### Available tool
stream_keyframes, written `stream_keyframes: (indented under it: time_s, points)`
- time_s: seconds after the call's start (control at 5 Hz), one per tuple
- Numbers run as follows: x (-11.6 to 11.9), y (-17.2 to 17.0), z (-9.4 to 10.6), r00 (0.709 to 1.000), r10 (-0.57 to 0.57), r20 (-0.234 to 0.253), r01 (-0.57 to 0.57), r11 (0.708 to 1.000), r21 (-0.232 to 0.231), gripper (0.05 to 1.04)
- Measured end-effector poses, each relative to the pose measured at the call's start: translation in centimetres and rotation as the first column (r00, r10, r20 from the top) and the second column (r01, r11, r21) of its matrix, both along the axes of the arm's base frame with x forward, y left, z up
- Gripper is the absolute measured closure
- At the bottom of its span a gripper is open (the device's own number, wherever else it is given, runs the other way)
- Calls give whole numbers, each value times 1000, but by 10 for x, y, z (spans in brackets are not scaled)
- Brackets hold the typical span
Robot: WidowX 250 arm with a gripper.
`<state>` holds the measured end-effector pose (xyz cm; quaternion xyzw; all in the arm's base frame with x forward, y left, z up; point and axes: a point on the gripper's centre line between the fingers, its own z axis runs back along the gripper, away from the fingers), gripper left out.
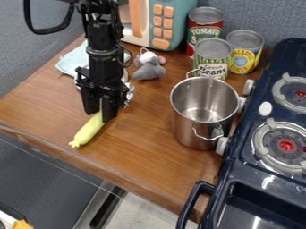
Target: Put the spoon on the table.
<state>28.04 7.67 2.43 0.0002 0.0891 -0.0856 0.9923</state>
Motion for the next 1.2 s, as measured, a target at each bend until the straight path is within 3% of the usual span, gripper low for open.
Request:
stream_keyframes:
  time_s: [0.2,0.4,0.8,1.0,1.2]
  points:
    - [0,0,0,1000,1,1,-1,1000,3,85]
    - [-2,-1,0,1000,9,20,-9,1000,4,78]
    - [-16,5,69,945,117,306,-116,993,-22,83]
    - [-22,9,75,942,115,314,-117,993,-14,83]
    - [-25,8,74,954,115,277,-122,993,9,83]
